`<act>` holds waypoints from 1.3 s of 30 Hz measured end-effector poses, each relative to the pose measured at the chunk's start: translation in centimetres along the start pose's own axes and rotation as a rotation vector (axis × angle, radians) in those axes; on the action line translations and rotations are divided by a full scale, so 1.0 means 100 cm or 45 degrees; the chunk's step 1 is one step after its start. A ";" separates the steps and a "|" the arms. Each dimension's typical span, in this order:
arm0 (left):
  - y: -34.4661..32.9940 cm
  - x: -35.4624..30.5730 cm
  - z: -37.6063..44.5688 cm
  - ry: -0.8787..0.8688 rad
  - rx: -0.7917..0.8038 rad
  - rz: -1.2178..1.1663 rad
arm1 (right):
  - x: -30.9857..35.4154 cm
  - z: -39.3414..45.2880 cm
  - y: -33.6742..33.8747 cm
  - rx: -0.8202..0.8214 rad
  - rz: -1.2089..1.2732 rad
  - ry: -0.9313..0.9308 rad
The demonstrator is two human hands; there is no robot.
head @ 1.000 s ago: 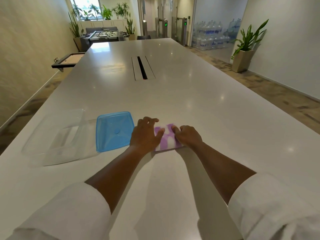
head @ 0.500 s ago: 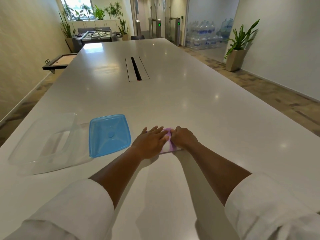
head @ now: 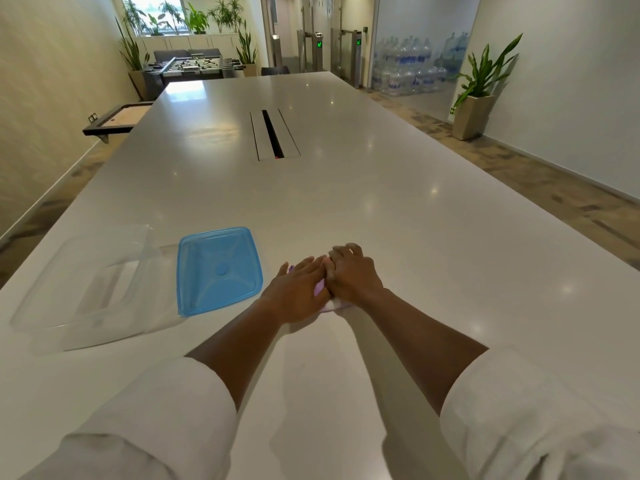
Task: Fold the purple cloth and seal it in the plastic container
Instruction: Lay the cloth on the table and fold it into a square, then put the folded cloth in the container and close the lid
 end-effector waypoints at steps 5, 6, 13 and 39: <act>-0.007 0.005 -0.006 0.098 -0.055 -0.046 | -0.010 -0.009 -0.016 0.205 0.046 -0.017; -0.008 0.006 -0.007 0.114 -0.050 -0.055 | -0.011 -0.010 -0.017 0.236 0.051 -0.021; -0.009 0.006 -0.007 0.085 0.022 -0.045 | -0.012 -0.008 -0.024 0.345 -0.002 0.011; 0.045 0.012 0.021 0.099 0.240 -0.218 | 0.033 0.032 0.040 0.581 0.548 -0.289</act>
Point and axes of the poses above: each hand's wrist, its own z-axis towards the middle knuckle, its own y-axis out of the back of the hand, x = y × z, the point moved 9 cm from there along z, towards the middle knuckle, and after that the axes turned 14 degrees about -x, right-handed, at the moved point
